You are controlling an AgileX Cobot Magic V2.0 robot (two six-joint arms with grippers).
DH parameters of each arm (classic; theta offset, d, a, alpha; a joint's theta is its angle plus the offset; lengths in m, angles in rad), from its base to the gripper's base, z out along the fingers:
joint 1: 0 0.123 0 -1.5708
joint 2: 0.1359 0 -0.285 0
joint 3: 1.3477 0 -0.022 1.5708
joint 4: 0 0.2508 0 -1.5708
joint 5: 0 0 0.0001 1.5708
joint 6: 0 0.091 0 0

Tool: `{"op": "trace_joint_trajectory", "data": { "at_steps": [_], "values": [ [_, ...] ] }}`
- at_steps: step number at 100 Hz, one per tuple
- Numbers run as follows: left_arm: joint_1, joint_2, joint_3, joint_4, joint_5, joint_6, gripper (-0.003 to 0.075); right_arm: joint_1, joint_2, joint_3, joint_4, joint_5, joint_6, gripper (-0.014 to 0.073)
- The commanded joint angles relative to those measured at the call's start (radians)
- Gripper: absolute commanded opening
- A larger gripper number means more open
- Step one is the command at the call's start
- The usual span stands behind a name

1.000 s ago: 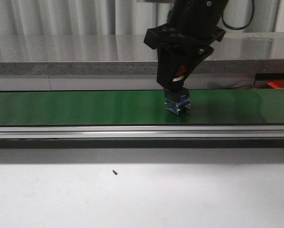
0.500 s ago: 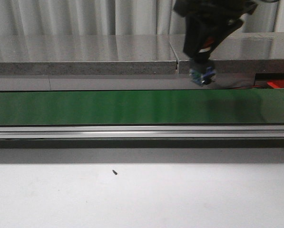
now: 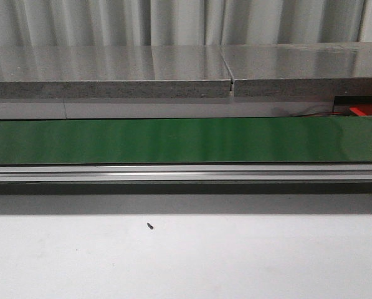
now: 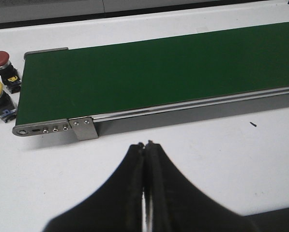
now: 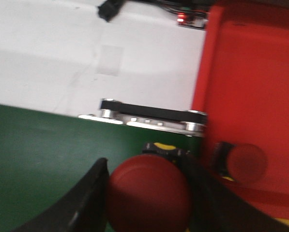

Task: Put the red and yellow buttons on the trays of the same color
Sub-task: 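Lift the red button and lower it into the red tray, open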

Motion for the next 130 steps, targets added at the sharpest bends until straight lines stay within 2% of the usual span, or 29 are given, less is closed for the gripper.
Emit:
{"op": "trace_joint_trajectory", "data": {
  "at_steps": [1,25,41,58,80,130],
  "values": [
    [-0.008,0.008,-0.025,-0.01,-0.067,-0.002,-0.0019,-0.065,-0.053,-0.029,0.004,-0.072,-0.007,0.0223],
    [-0.008,0.008,-0.025,-0.01,-0.067,-0.002,-0.0019,-0.17,-0.05,-0.031,0.004,-0.127,0.026,0.0223],
    [-0.008,0.008,-0.025,-0.01,-0.067,-0.002,-0.0019,-0.173,0.004,-0.099,0.004,-0.119,0.026,0.0223],
    [-0.008,0.008,-0.025,-0.01,-0.067,-0.002,-0.0019,-0.172,0.111,-0.241,0.04,-0.028,0.024,0.0223],
    [-0.008,0.008,-0.025,-0.01,-0.067,-0.002,-0.0019,-0.174,0.239,-0.369,0.088,0.053,-0.082,0.0223],
    [-0.008,0.008,-0.025,-0.01,-0.067,-0.002,-0.0019,-0.173,0.419,-0.416,0.121,0.001,-0.114,0.0223]
  ]
}}
